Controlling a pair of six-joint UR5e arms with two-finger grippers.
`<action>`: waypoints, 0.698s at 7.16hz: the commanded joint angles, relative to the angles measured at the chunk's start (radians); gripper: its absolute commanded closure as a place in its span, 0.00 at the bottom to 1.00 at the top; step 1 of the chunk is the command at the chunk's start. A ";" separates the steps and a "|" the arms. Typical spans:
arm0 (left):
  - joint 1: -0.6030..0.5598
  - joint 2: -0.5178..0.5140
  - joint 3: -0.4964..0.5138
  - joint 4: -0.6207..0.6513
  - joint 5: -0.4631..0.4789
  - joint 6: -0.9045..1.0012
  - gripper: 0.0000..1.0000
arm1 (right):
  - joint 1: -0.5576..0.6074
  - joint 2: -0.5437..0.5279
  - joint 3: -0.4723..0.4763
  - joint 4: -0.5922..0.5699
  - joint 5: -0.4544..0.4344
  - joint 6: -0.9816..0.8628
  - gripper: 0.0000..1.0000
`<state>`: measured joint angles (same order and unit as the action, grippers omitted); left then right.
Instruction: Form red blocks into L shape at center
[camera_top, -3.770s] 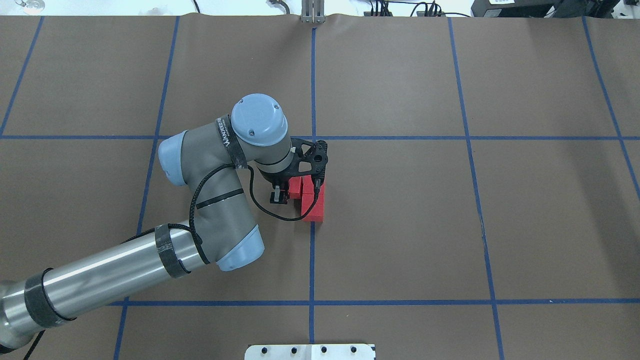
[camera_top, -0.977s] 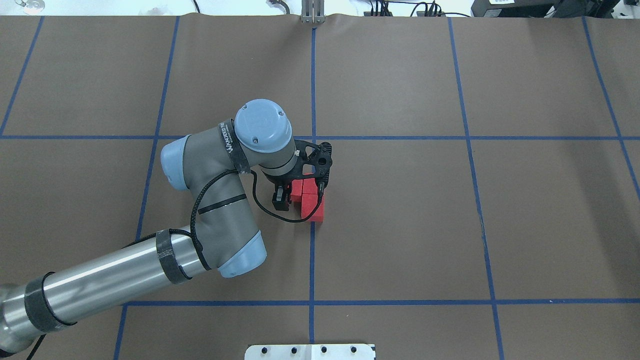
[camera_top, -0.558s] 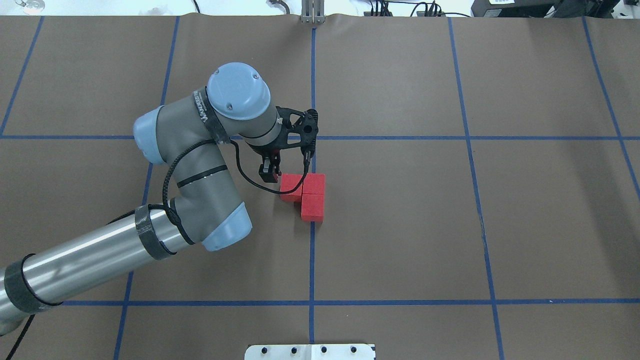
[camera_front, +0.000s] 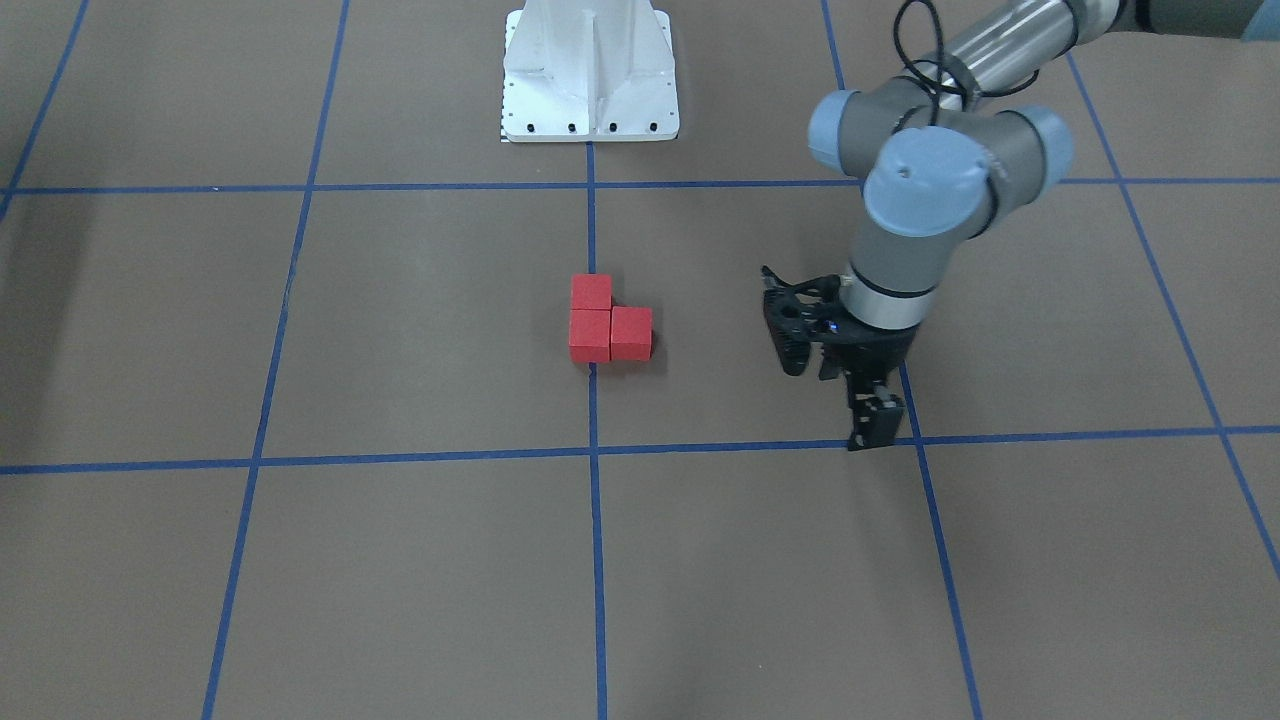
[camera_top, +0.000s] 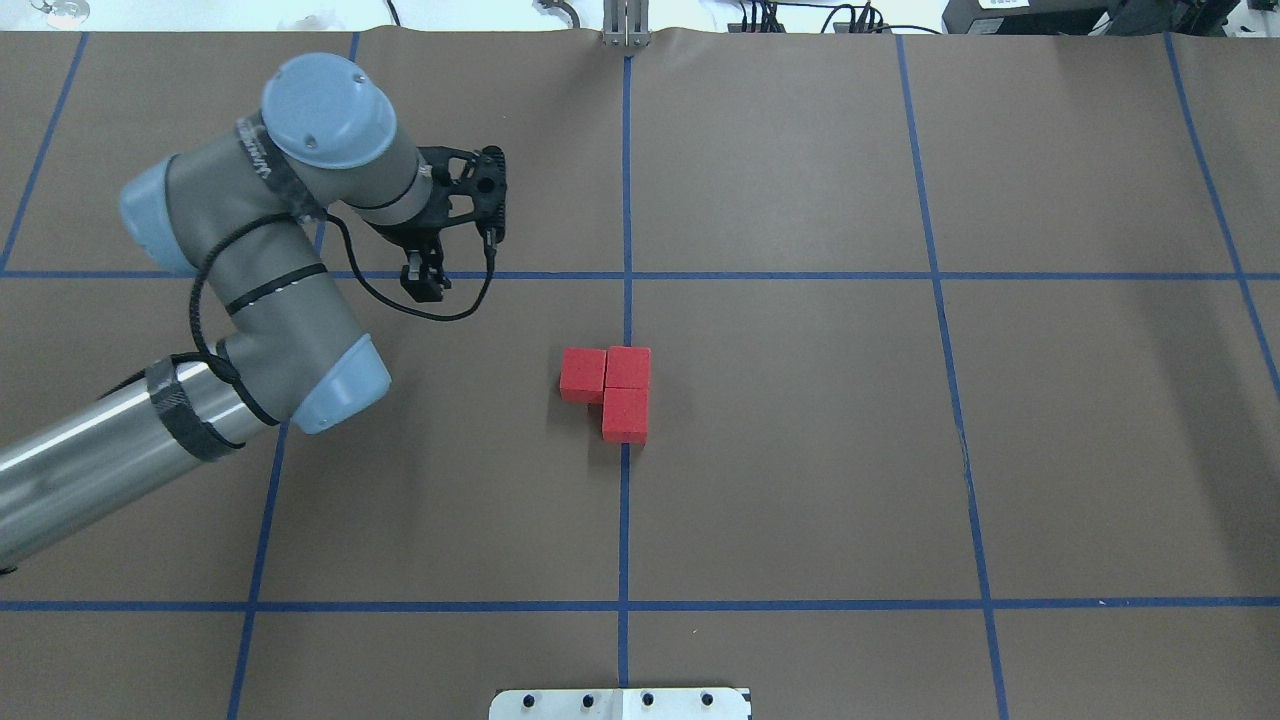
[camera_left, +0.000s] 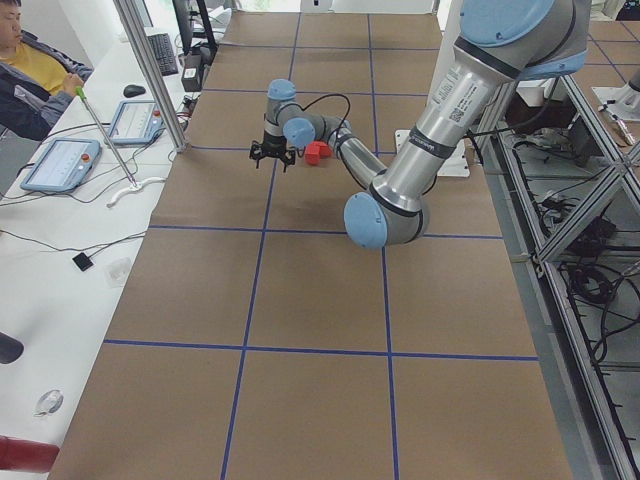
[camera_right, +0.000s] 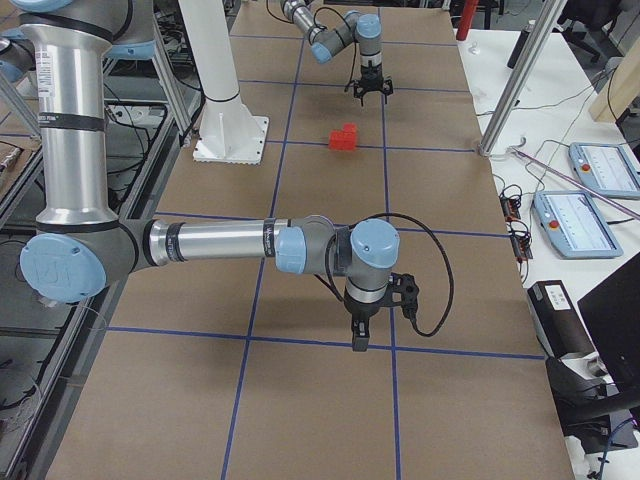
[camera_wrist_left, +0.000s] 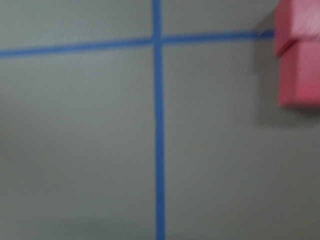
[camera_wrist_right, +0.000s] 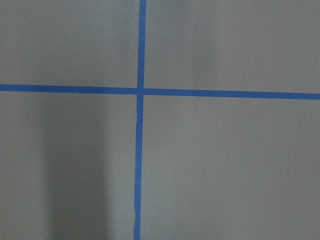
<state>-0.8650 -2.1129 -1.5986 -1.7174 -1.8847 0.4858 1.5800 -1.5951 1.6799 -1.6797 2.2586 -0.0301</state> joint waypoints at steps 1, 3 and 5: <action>-0.228 0.143 -0.008 0.008 -0.099 -0.012 0.00 | 0.000 0.000 -0.008 0.002 -0.001 -0.002 0.00; -0.427 0.287 0.020 0.010 -0.244 -0.022 0.00 | 0.000 0.001 -0.012 0.002 -0.001 -0.004 0.00; -0.613 0.396 0.112 0.010 -0.249 -0.119 0.00 | 0.000 -0.003 -0.012 0.002 -0.001 -0.007 0.00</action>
<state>-1.3708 -1.7801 -1.5440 -1.7102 -2.1234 0.4190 1.5800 -1.5963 1.6678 -1.6782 2.2580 -0.0349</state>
